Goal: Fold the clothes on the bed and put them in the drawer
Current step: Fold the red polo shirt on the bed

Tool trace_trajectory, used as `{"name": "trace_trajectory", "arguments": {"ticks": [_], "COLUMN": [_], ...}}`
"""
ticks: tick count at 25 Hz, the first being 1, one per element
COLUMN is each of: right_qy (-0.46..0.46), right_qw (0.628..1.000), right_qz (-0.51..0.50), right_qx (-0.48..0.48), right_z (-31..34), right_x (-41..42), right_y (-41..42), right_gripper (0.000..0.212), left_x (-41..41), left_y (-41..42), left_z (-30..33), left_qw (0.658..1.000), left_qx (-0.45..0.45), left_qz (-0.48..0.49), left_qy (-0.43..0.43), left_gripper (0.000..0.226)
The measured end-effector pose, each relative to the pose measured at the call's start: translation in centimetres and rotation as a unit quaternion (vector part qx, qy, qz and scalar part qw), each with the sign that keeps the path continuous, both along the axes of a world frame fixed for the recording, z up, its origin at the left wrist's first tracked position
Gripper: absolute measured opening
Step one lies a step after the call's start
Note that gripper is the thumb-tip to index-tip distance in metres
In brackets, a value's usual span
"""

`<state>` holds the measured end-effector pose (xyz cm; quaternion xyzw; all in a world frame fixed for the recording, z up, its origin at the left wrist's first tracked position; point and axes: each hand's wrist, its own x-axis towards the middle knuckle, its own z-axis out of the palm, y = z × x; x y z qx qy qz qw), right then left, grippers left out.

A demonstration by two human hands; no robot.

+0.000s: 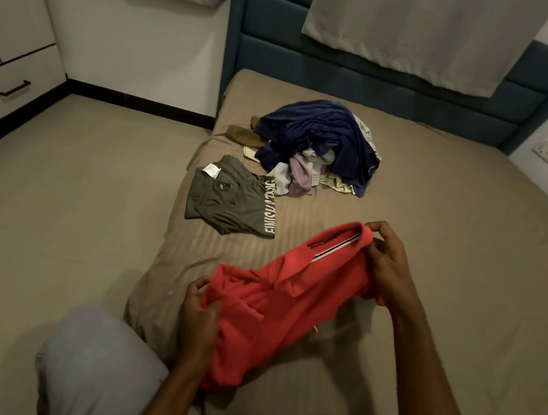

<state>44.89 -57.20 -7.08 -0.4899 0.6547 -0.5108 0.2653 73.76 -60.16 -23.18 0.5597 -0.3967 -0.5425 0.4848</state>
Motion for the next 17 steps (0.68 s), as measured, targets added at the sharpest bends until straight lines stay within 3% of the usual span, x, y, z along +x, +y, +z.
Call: {"name": "trace_trajectory", "arguments": {"ticks": [2, 5, 7, 8, 11, 12, 14, 17], "right_qy": [0.022, 0.077, 0.086, 0.083, 0.057, 0.057, 0.062, 0.073], "right_qw": [0.999, 0.995, 0.995, 0.995, 0.995, 0.995, 0.993, 0.991], "right_qz": [-0.036, -0.063, -0.057, -0.05, -0.057, -0.071, -0.096, -0.105], "right_qx": [-0.03, -0.023, 0.019, 0.037, 0.051, 0.051, 0.044, 0.034], "right_z": [2.9, 5.4, 6.3, 6.6, 7.7, 8.1, 8.6, 9.3], "right_x": [-1.0, -1.7, -0.8, -0.2, 0.7, 0.5, -0.6, -2.4], "right_y": [0.3, 0.5, 0.6, 0.7, 1.2, 1.6, 2.4, 4.3], "right_gripper": [0.008, 0.033, 0.047, 0.049, 0.053, 0.052, 0.049, 0.044], "left_x": [0.2, -0.2, -2.1, -3.5, -6.8, -7.5, -7.6, -7.1], "left_y": [-0.3, -0.7, -2.2, -3.2, -3.7, -3.7, -4.1, -5.5], "left_z": [0.9, 3.6, 4.9, 5.6, 7.3, 7.4, 7.4, 8.6], "left_qw": [1.0, 0.977, 0.937, 0.913, 0.87, 0.874, 0.908, 0.918], "left_qx": [-0.006, -0.156, -0.277, -0.295, -0.255, -0.261, -0.222, -0.164], "left_qz": [0.016, -0.004, -0.123, -0.197, -0.307, -0.31, -0.324, -0.36], "left_qy": [0.007, -0.143, -0.177, -0.201, -0.289, -0.269, -0.145, -0.031], "left_gripper": [0.048, 0.067, 0.076, 0.078, 0.056, 0.046, 0.036, 0.04]}}
